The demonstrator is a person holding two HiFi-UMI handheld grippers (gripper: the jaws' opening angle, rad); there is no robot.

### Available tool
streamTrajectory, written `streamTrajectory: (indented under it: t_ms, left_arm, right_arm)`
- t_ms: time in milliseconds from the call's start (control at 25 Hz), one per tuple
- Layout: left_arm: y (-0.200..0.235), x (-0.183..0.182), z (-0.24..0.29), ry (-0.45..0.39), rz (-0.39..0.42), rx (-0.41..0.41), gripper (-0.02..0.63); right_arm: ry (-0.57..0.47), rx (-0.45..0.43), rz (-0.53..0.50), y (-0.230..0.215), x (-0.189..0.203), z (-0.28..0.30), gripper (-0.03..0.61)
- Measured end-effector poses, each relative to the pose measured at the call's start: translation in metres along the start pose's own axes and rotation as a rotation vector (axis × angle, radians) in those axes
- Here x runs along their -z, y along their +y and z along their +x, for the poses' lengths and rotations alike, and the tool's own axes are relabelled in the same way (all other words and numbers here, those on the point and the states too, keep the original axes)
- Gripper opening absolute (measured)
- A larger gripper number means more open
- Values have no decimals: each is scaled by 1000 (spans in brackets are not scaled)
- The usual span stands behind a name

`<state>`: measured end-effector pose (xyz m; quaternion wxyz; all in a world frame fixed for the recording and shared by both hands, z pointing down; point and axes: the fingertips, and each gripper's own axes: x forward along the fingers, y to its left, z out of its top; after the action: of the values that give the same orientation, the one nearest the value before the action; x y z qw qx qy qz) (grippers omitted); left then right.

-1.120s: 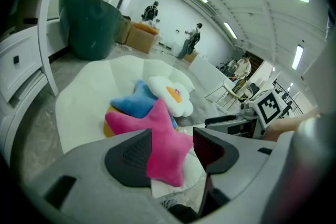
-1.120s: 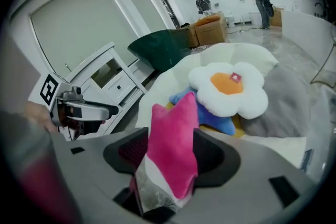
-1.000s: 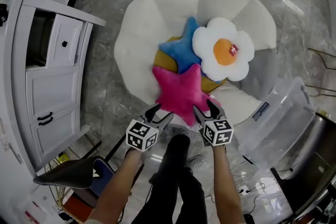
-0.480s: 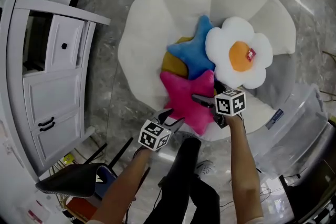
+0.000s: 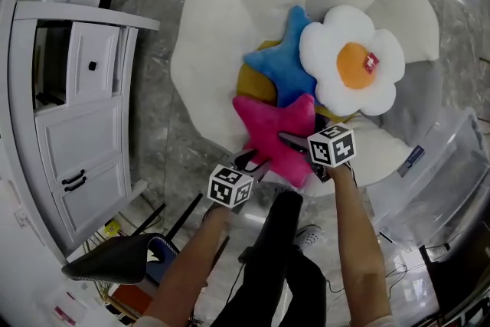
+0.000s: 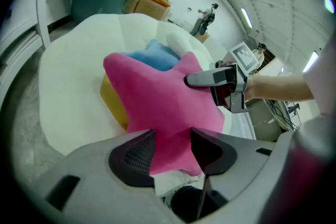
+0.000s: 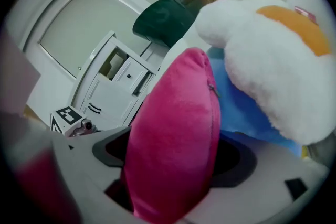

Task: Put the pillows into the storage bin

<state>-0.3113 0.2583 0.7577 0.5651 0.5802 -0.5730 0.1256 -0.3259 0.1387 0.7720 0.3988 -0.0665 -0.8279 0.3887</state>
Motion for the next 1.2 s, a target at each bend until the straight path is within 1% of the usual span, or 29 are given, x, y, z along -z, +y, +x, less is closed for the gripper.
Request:
streamTrajectory:
  t_ms: [120, 240, 400, 560, 640, 760, 920, 1040, 1200]
  left_arm:
    - [-5, 8, -6, 15, -19, -18, 212]
    - [-10, 17, -16, 42, -11, -35, 210]
    - [-21, 30, -32, 75, -8, -21, 203]
    - [-37, 36, -38, 75, -5, -12, 193]
    - [-44, 34, -42, 66, 16, -13, 193]
    - [-61, 25, -46, 27, 64, 17, 192]
    - [-107, 16, -44, -11, 127, 58, 192]
    - [-143, 11, -35, -9, 190, 100, 190]
    - [-192, 4, -18, 14, 272, 150, 190]
  right_arm:
    - [-25, 34, -31, 14, 7, -10, 424]
    - [-57, 72, -81, 34, 11, -22, 407]
    - [-103, 97, -135, 60, 18, -38, 403]
    - [-134, 141, -155, 76, 21, -58, 399]
    - [-166, 172, -145, 82, 23, -71, 397]
    - [-244, 207, -104, 84, 24, -102, 397]
    - [-334, 238, -38, 78, 36, -157, 394]
    - [-396, 295, 12, 69, 49, -201, 394]
    - [-470, 358, 65, 55, 66, -258, 394]
